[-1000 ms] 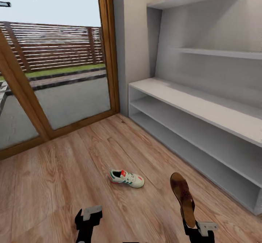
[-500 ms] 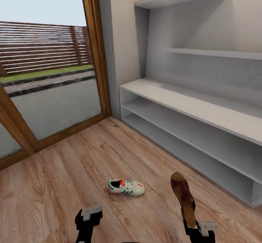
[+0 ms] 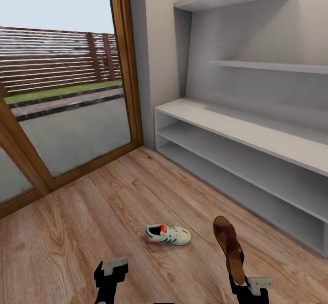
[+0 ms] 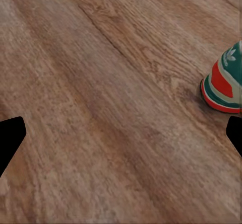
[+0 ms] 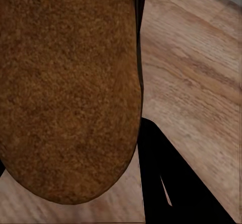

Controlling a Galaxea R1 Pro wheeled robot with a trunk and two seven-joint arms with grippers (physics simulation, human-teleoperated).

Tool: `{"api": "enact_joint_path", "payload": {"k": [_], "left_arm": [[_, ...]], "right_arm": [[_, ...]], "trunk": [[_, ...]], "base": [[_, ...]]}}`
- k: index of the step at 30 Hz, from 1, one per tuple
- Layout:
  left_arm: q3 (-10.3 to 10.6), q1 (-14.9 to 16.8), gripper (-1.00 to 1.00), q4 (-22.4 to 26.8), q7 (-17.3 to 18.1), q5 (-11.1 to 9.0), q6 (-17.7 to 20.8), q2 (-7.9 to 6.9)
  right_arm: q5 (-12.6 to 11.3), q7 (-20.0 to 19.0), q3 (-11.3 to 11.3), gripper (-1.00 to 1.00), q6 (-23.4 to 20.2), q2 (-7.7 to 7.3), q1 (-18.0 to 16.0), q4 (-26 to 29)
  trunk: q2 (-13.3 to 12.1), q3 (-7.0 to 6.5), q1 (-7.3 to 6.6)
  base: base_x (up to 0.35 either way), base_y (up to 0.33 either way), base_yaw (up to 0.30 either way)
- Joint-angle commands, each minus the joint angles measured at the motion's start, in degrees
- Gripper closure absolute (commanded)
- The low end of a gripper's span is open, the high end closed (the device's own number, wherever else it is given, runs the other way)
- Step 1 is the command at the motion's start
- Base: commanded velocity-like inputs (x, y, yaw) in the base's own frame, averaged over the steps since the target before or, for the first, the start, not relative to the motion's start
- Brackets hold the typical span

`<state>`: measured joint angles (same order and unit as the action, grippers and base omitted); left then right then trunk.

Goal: Pick up the two gym shoes and the two sandals from the corridor floor and place them onto the hallstand (shoe rack) in the corridor, making sure they are on the rack and not on the floor. Arrange them so the two gym shoes are next to each other and the two sandals are next to each other.

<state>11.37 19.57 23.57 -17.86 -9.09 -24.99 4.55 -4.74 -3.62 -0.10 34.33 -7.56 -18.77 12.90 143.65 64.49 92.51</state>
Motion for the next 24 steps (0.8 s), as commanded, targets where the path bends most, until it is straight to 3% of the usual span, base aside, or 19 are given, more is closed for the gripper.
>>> {"api": "enact_joint_path", "payload": {"k": [1, 24], "left_arm": [[0.5, 0.0, -1.00, 0.0, -0.3, -0.6, -0.2, -0.05], [0.5, 0.0, -1.00, -0.1, -0.3, -0.6, -0.2, -0.07]], "right_arm": [[-0.7, -0.5, 0.0, 1.00, 0.1, 0.00, 0.0, -0.1], [-0.7, -0.5, 0.0, 1.00, 0.1, -0.09, 0.0, -0.1]], "trunk": [[0.0, 0.01, -0.01], [0.0, -1.02, -0.01]], "base": [[0.000, 0.027, -0.213], [0.000, 0.003, -0.264]]}}
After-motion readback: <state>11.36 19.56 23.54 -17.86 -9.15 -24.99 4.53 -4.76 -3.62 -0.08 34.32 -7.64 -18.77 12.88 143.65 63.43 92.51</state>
